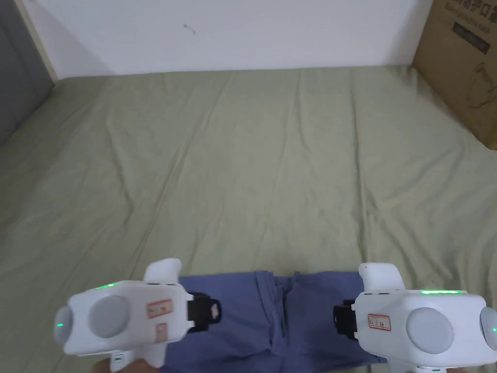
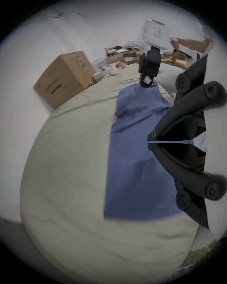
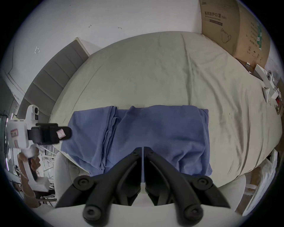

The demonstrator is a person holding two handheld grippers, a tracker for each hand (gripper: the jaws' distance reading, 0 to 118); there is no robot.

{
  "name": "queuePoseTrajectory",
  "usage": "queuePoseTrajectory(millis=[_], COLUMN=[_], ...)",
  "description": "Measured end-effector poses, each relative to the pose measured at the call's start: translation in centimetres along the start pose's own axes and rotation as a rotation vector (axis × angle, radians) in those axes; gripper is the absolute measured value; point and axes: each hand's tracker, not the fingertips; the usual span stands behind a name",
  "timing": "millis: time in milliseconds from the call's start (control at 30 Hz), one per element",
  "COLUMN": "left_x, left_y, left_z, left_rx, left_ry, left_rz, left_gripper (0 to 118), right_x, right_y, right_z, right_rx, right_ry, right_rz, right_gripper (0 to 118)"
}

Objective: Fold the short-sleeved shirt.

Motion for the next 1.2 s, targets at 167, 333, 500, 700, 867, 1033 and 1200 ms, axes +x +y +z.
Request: queuePoseTrajectory(millis=[167,333,500,700,867,1033,1200], left_x=[-7.4,-12.9,-12.8,-13.5,-12.9,-13.3,-14.4], left_y=[-0.3,-1.9,-3.1,-2.6,-1.5,-1.3,-0.9], left_z=[4.4,5.2,3.1,-0.1,-1.9,-2.6,-1.6], left_rx=[0.091,0.128,0.100,0.104,0.066,-0.019,0.007], left_ry=[-0.005,-0.131,-0.169,-0.359,-0.399,-0.314,-0.363], left_rz=[0.138,0.361,0.417,0.486,0.467,0.457,0.481], left_gripper=[2,92,97,118,118,9,9], right_x=[-1.0,-1.8,-2.9,-3.7,-4.1,-4.3,-4.3], right_y=[0.4,0.7,0.6,0.7,0.7,0.8,1.0], right_z=[0.0,-0.5,-0.9,-1.3,-1.6,-1.9,-1.7], right_rx=[-0.008,-0.025,-0.046,-0.069,-0.085,-0.095,-0.091], right_ry=[-0.011,-0.031,-0.037,-0.050,-0.054,-0.053,-0.050], right_rz=[0.042,0.046,0.076,0.100,0.114,0.125,0.121], right_gripper=[2,2,2,2,2,2,2])
